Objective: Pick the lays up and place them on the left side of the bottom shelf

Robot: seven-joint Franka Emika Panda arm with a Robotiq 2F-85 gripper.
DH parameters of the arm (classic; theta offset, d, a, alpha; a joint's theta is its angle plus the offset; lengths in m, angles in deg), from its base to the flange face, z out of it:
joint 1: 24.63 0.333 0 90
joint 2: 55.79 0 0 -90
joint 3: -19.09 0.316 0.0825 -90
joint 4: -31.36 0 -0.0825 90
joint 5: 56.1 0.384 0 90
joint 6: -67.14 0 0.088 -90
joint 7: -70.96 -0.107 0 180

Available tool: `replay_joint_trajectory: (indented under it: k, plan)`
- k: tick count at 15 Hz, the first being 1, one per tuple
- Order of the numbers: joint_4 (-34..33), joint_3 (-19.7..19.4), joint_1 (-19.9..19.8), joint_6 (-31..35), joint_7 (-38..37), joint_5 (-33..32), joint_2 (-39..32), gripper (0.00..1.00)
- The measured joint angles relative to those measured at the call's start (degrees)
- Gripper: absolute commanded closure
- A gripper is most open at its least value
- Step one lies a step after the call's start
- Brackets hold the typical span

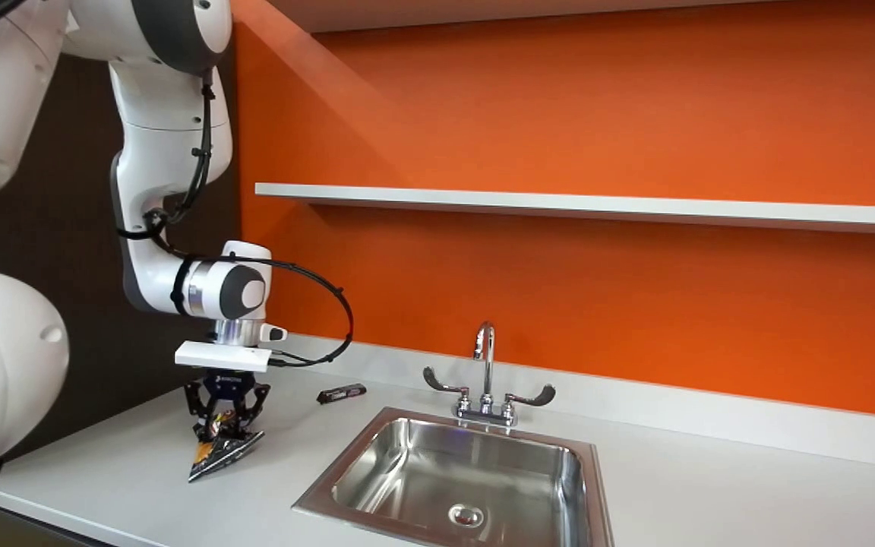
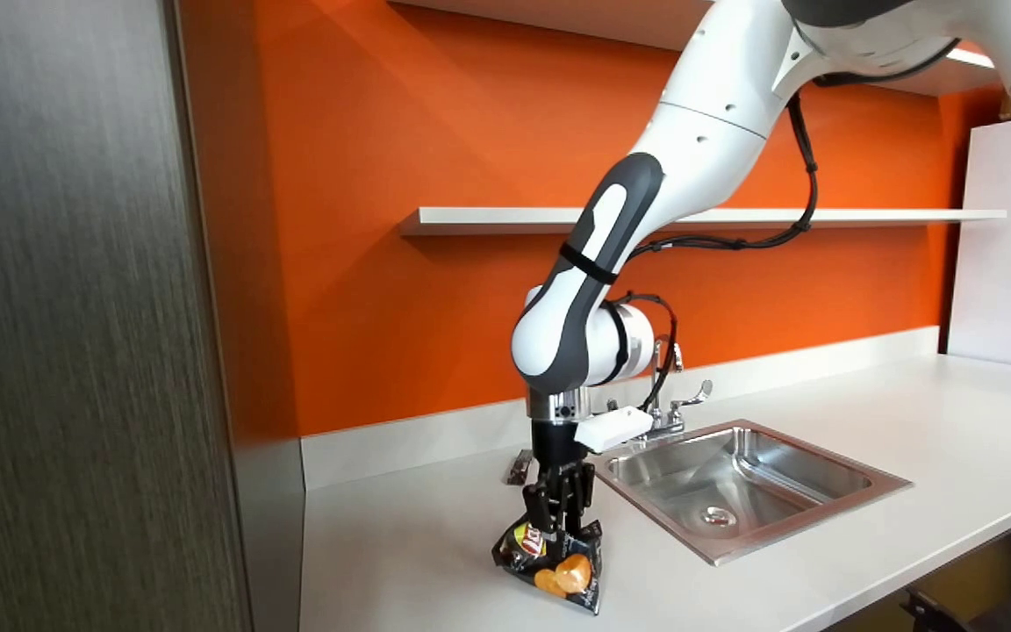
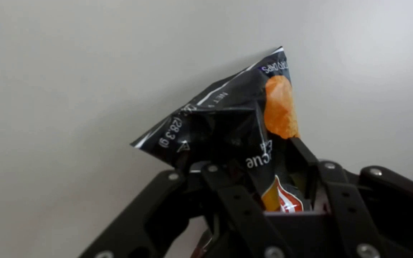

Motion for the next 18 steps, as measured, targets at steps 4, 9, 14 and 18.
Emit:
replay_joint_trajectory:
  k: [4,9,14,18]
  plan:
    - [-0.1,0.0,-0.1,0.0,0.0,-0.6,0.0,1.00]
    - [-0.3,-0.4,-0.3,0.0,-0.1,-0.7,-0.1,1.00]
    - [-1.1,-1.5,-0.3,0.0,-0.8,-0.7,-0.3,1.00]
    - [-2.8,-2.6,-0.3,0.0,-3.2,-0.7,-0.3,1.00]
